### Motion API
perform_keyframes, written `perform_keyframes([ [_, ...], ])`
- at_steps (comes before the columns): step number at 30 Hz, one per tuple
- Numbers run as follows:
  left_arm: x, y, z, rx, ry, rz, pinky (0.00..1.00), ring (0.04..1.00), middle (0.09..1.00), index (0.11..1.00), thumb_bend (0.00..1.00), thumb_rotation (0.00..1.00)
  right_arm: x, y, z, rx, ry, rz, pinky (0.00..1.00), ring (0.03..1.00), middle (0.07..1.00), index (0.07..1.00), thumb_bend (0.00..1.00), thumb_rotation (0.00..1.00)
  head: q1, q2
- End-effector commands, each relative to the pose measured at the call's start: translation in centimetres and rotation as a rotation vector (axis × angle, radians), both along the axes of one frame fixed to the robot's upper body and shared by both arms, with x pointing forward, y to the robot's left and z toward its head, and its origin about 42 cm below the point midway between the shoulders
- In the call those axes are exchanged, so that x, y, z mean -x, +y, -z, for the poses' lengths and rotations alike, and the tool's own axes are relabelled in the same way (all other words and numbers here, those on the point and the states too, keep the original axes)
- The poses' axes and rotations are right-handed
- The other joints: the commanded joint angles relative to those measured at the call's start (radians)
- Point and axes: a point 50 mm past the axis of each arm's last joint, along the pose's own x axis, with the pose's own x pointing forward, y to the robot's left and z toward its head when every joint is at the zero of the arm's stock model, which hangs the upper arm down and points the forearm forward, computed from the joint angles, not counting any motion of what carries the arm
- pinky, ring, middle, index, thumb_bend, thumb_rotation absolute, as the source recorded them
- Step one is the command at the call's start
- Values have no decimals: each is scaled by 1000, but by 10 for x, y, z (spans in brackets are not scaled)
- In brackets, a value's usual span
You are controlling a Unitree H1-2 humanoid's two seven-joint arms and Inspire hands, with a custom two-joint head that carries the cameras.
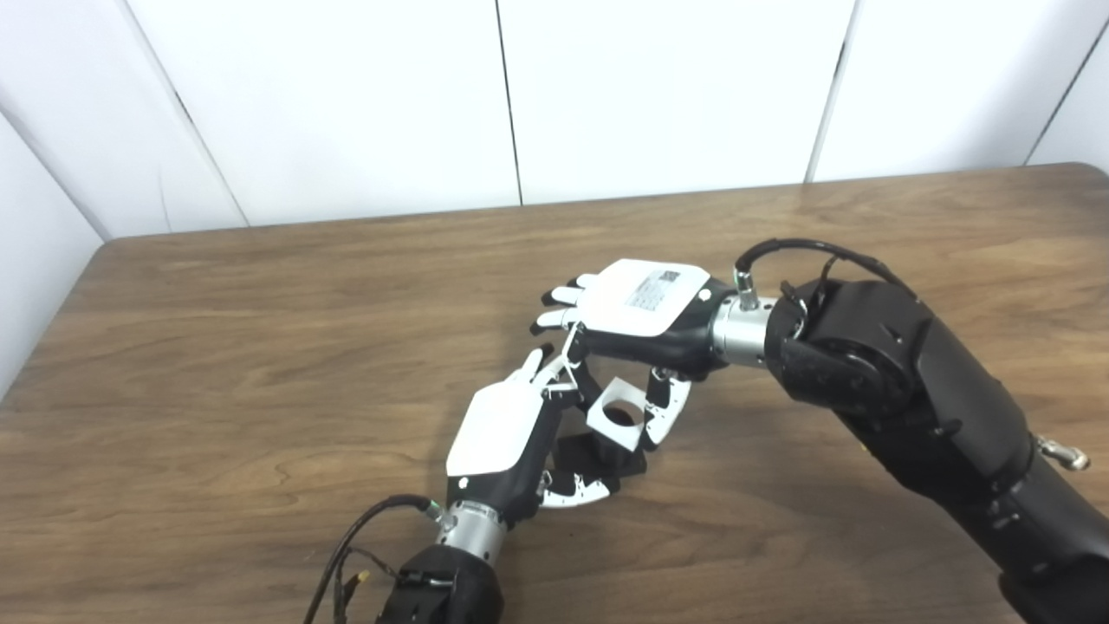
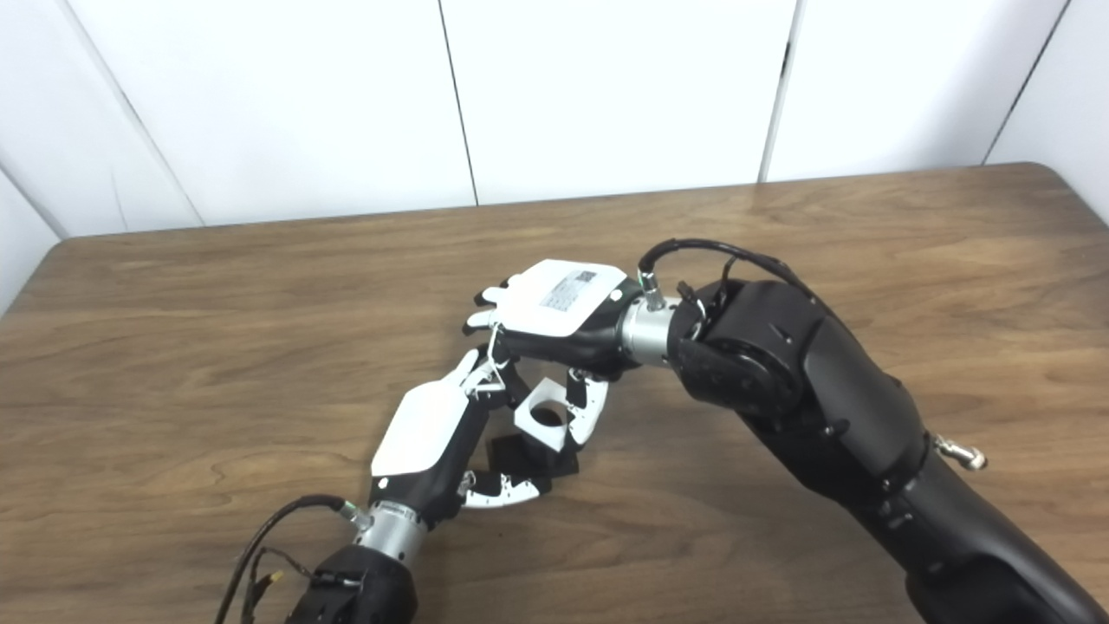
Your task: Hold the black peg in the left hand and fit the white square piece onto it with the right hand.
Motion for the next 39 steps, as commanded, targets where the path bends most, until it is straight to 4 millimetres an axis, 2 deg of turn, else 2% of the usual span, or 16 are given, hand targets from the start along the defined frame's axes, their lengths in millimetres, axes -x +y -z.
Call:
perform_keyframes([
  [1,-6,-1,-3,-27,-26,-6,933,1000,935,493,522,67,-3,5,-19,-38,-83,-21,1000,1000,943,493,524,146,-1,0],
  [13,-7,-1,-3,-17,-35,-12,922,996,930,493,522,65,-4,15,-14,-38,-67,-42,1000,1000,946,493,524,144,6,0],
  [39,-7,0,-8,-19,-36,-15,929,1000,935,493,521,66,-2,9,-2,-5,-44,-33,1000,1000,945,494,524,142,14,21],
])
